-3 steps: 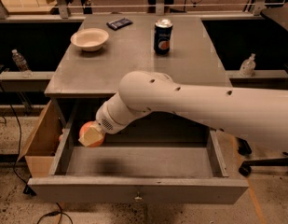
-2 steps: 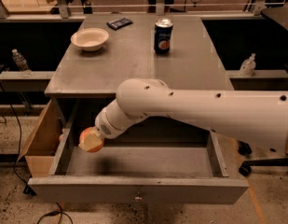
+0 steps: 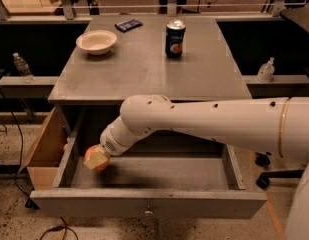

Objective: Place orange into top drawer

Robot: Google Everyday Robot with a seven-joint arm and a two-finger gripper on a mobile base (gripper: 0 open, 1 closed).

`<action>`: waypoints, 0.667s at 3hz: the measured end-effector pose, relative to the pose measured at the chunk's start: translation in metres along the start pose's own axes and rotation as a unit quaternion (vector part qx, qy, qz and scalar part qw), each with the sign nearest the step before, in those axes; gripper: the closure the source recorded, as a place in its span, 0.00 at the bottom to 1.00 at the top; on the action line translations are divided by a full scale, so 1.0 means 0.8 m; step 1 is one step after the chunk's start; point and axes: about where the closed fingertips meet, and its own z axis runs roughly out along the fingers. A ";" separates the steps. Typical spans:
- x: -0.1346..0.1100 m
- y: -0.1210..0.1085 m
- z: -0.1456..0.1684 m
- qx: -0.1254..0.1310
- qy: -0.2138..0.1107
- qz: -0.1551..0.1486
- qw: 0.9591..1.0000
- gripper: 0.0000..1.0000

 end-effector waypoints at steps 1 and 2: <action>0.000 0.001 0.001 -0.001 0.000 -0.001 1.000 0.82; 0.000 0.003 0.002 -0.002 0.001 -0.002 1.000 0.51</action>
Offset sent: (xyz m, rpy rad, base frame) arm -0.0007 0.0008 -0.0002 -0.0004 0.0003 0.0021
